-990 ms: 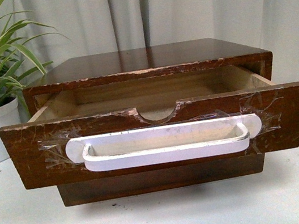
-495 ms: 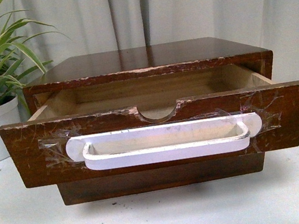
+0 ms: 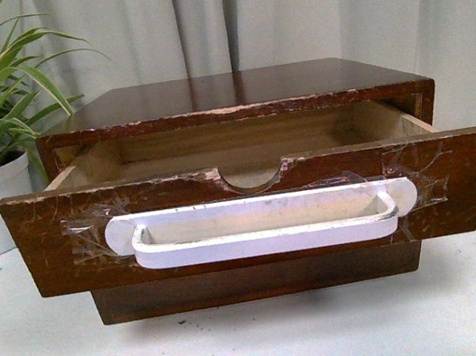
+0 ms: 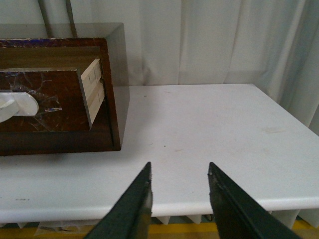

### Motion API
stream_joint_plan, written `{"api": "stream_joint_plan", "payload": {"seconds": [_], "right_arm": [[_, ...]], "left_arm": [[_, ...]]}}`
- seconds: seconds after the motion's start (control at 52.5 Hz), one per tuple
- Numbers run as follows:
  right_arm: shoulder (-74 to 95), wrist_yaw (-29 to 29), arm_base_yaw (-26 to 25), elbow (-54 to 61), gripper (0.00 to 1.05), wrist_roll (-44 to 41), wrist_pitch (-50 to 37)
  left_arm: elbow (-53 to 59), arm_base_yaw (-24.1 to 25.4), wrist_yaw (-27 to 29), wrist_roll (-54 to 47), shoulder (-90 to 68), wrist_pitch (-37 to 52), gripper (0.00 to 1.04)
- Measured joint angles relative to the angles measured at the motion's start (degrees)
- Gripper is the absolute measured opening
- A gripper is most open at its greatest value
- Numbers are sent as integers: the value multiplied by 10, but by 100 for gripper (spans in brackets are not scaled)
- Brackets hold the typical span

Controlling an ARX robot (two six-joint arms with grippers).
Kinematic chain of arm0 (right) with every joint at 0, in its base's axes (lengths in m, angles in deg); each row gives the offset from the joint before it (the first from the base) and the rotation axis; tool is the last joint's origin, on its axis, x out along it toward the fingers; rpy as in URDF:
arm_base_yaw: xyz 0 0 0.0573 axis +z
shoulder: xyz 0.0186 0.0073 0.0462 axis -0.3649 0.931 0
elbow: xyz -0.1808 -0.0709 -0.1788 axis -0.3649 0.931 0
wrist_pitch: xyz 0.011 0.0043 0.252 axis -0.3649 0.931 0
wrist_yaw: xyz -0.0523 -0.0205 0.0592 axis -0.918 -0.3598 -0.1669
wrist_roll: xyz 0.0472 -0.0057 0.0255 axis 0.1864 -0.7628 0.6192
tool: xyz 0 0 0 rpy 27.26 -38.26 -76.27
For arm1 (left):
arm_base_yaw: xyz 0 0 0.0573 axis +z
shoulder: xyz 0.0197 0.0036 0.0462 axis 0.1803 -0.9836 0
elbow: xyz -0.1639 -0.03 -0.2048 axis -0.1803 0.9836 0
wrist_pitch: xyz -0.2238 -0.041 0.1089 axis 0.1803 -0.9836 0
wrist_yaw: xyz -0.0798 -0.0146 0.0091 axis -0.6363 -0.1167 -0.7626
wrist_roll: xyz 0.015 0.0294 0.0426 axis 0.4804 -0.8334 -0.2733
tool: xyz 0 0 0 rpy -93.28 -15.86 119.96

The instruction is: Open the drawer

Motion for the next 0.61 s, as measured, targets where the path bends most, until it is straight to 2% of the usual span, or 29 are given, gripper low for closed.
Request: {"api": "stream_joint_plan", "payload": {"seconds": [0.019,0.21,0.286,0.61], "right_arm": [[0,0,0,0,41,0,0],[0,0,0,0,86,0,0],[0,0,0,0,97,0,0],[0,0,0,0,96,0,0]], "left_arm": [[0,0,0,0,0,0,41],[0,0,0,0,0,0,86],[0,0,0,0,0,0,100],[0,0,0,-1,0,0,98]]}}
